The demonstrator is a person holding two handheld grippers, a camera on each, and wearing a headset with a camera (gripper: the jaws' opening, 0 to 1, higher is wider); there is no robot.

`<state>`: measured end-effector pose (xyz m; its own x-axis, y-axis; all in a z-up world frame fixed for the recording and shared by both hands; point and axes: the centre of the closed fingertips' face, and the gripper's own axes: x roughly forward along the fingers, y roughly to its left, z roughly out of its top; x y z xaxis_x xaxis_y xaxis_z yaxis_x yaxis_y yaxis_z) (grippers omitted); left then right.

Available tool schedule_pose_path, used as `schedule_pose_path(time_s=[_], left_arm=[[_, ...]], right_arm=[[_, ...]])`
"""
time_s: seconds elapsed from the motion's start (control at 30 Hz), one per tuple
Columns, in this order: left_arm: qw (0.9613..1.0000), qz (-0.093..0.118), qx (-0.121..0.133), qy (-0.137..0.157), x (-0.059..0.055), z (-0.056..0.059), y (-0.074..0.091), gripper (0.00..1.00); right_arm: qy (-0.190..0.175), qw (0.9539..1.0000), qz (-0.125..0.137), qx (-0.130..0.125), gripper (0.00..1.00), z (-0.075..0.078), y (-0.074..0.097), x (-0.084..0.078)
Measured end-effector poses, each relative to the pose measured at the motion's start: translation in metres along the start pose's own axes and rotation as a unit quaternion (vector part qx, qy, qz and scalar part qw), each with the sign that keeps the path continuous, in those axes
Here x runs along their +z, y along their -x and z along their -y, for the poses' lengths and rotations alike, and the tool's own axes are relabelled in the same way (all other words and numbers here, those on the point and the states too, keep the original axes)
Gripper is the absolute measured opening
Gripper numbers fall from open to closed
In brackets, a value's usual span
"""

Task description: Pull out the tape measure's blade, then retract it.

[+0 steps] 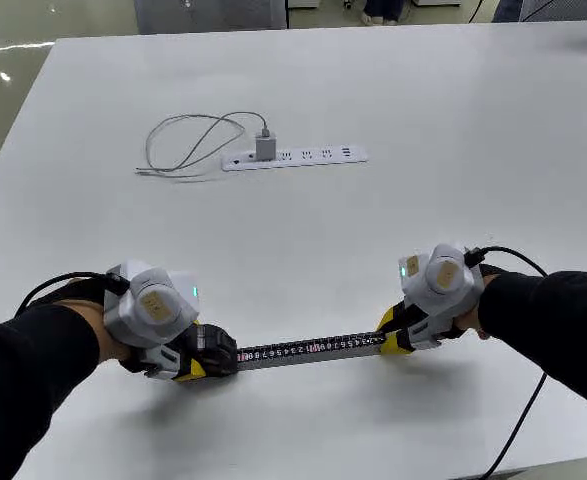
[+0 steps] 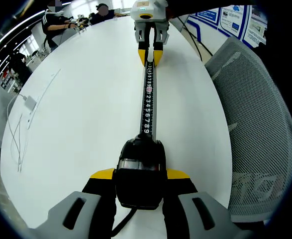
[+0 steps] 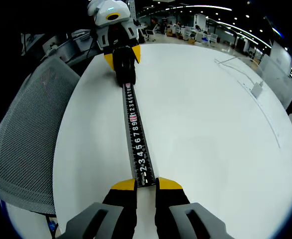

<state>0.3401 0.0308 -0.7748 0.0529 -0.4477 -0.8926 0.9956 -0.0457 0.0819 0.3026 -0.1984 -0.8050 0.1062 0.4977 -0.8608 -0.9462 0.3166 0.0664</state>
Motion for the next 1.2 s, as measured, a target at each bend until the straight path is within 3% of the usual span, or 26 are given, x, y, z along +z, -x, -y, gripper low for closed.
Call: schedule_pose_path(time_s=[1.2], left_arm=[[1.0000, 0.001, -0.002, 0.001, 0.001, 0.000, -0.001, 0.30]], right_arm=[[-0.012, 0.9999, -0.002, -0.001, 0.09, 0.003, 0.009, -0.015]])
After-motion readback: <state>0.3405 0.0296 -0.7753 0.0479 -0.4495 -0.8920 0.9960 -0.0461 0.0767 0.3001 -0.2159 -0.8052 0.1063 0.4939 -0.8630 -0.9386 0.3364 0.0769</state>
